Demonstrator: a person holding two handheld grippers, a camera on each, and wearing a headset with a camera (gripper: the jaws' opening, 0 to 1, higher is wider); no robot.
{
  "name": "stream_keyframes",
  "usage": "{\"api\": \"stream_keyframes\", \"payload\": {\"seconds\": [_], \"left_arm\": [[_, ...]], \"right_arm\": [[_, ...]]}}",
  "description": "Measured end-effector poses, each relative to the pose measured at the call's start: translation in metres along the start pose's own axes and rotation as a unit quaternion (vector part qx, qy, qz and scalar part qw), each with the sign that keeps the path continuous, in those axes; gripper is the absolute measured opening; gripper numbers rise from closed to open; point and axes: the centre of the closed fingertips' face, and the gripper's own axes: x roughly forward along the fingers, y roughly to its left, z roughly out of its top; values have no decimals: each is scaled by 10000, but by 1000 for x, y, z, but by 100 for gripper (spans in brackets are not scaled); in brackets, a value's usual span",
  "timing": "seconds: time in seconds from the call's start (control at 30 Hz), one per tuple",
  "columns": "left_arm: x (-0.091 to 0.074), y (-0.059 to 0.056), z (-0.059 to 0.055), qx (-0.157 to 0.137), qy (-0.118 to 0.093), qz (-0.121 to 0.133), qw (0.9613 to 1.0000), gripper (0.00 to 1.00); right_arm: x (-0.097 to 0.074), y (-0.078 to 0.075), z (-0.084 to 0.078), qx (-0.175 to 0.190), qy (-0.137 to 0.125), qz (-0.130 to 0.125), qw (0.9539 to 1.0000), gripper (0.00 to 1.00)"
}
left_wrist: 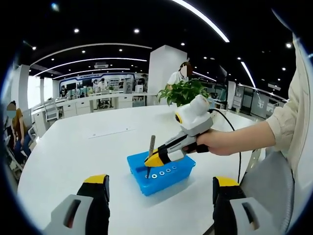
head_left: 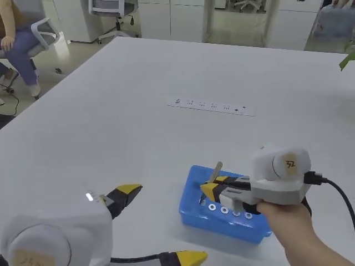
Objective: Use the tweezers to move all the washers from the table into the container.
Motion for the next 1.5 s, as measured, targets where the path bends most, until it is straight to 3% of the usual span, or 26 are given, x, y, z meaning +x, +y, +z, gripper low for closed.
{"api": "stream_keyframes", "payload": {"seconds": [0.17,0.47,0.63,0.83,1.07,1.2,1.27,1.37,1.5], "left_arm": [[-2,2,-2,-22,0,57,10000,89],[-8,7,-2,-93,-41,157,9998,88],[-8,9,1,-146,-88,170,9997,87],[-3,6,3,-130,-64,46,9999,85],[5,-7,4,-40,38,-327,9995,71],[8,-20,5,-173,30,-720,9973,59],[9,-24,4,-79,91,-848,9963,51],[11,-33,7,138,143,-1215,9924,41],[11,-44,26,-61,-92,-1684,9857,30]], "right_arm": [[4,1,-11,-368,286,15,9989,3],[-2,7,-8,-479,216,40,9986,3],[-15,11,7,-486,-95,3,9988,3],[-44,17,25,-596,-522,-85,9968,3],[-75,35,29,-863,-717,-99,9936,3],[-89,50,24,-1043,-706,58,9920,3],[-94,60,19,-1097,-625,224,9918,3],[-100,79,6,-1063,-503,646,9910,3],[-104,90,-6,-1282,-317,840,9877,3]]}}
